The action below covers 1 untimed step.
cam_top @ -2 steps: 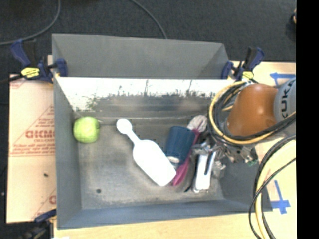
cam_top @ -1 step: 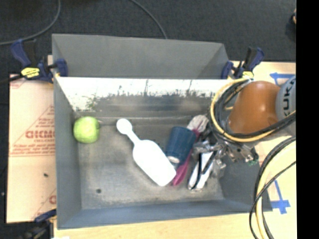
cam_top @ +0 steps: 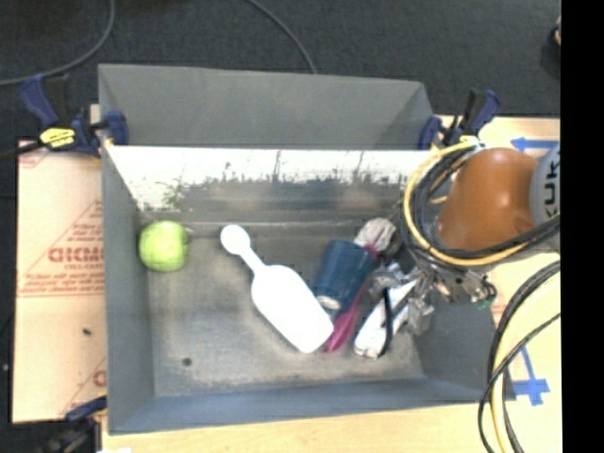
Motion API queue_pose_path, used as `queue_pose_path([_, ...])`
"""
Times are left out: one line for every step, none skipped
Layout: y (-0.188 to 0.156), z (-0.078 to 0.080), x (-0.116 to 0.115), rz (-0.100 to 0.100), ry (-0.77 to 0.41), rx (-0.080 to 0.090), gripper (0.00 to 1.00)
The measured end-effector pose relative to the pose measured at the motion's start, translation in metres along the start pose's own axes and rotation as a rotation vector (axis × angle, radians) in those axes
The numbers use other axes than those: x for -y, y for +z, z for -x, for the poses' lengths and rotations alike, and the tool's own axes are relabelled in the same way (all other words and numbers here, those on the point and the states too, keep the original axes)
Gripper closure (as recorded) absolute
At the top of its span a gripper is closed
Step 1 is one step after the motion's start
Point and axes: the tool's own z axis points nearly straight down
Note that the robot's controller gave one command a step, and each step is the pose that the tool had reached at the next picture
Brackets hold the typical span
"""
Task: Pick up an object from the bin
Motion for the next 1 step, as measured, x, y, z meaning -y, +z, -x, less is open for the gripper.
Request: queue_pose_path([-0.0064, -0.0019, -0.0001, 0.003, -0.039, -0.006, 1.00])
